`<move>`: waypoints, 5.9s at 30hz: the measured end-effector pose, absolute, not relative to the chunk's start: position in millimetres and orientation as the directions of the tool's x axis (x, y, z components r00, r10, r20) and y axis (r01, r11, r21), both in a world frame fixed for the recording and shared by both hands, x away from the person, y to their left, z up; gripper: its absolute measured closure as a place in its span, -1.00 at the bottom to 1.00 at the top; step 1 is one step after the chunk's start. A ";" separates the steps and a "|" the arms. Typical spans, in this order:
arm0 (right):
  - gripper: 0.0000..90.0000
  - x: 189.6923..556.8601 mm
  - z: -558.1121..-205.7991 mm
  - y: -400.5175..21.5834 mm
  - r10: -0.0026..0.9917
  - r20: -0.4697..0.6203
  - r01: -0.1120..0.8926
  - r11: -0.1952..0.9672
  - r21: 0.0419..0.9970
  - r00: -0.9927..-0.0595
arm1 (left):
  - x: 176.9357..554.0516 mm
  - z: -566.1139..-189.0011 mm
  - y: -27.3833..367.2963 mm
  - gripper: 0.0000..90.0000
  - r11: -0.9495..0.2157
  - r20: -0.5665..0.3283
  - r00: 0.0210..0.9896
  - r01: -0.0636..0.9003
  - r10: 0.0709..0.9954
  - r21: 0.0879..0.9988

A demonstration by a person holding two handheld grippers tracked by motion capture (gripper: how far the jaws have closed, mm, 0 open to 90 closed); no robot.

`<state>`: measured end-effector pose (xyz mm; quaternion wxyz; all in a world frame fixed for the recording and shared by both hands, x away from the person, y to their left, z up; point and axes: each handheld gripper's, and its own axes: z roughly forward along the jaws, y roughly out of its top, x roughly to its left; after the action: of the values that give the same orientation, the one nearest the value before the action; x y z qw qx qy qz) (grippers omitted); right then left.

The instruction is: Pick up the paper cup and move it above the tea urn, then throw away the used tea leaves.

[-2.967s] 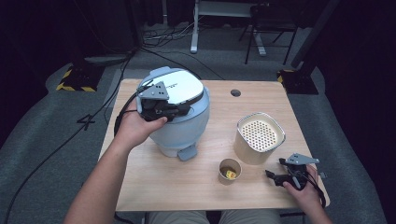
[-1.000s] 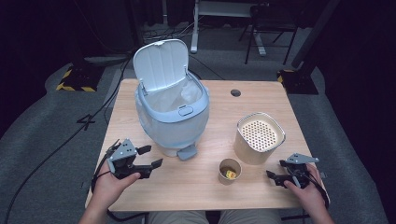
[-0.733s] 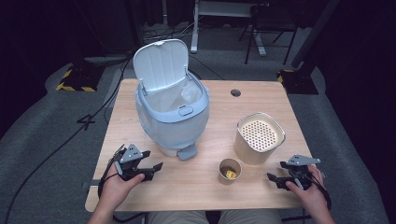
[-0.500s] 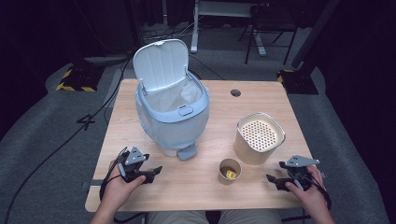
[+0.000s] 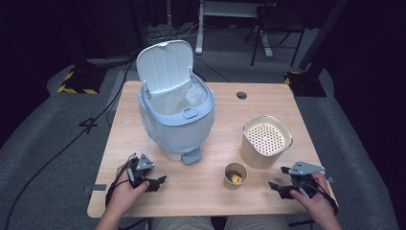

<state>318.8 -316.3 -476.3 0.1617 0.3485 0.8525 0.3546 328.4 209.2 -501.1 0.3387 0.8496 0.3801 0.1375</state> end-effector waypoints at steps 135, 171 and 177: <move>-0.31 422.5 -335.6 -309.6 0.688 -0.264 0.212 0.525 0.824 -0.676 | 333.7 -503.9 208.7 -0.65 -0.489 -0.023 0.690 0.535 0.723 0.689; -0.31 410.7 -358.7 -263.4 -0.237 -0.933 0.037 0.966 -0.256 -0.273 | 333.5 -503.9 208.7 -0.65 -0.489 -0.021 0.690 0.533 0.723 0.690; -0.31 406.8 -363.2 -258.0 -0.436 -0.883 0.061 0.890 -0.452 -0.174 | 333.5 -503.9 208.7 -0.65 -0.490 -0.020 0.690 0.533 0.723 0.690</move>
<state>406.8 -258.0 -363.2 0.6299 -0.1267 0.7405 -0.1971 333.5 208.7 -503.9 0.3456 0.8520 0.3686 0.1376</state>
